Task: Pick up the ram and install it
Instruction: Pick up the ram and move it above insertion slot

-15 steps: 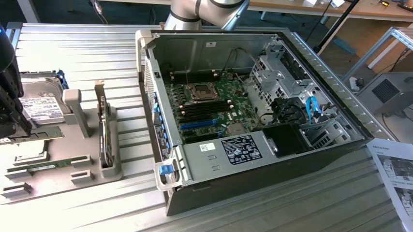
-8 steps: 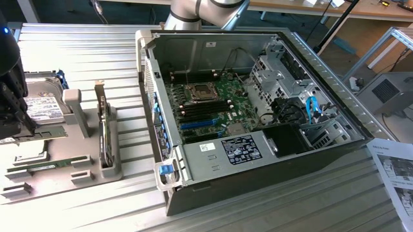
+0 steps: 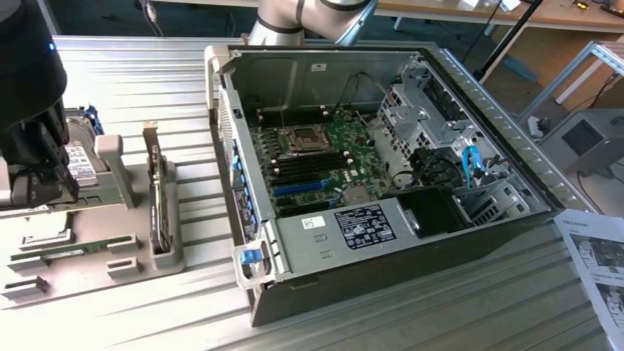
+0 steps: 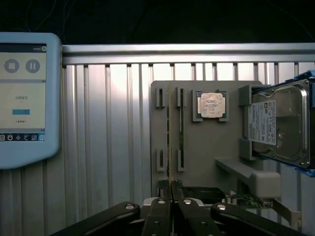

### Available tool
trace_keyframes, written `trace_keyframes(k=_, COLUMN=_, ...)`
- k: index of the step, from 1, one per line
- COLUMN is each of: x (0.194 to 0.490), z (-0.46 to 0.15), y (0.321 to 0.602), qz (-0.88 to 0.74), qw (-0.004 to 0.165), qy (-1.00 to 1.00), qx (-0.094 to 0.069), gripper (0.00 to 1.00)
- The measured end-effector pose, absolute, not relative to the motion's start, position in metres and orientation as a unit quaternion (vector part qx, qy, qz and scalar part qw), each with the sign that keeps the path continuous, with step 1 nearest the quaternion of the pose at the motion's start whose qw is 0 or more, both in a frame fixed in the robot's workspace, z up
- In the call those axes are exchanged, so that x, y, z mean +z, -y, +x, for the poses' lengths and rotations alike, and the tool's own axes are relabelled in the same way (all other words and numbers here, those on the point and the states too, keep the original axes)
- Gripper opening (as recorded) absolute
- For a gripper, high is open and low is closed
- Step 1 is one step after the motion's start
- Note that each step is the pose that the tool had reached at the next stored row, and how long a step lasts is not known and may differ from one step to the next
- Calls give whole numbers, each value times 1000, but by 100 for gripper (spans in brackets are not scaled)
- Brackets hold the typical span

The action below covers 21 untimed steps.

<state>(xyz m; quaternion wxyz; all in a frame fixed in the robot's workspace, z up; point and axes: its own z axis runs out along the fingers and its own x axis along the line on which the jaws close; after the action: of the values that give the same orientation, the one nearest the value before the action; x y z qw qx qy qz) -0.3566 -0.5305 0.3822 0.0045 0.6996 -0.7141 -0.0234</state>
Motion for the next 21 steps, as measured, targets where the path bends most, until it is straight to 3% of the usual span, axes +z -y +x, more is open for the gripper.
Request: trace_keyframes(k=21, x=382, z=-319, y=531, qz=700, qw=5, qy=714, qx=-23, gripper=12)
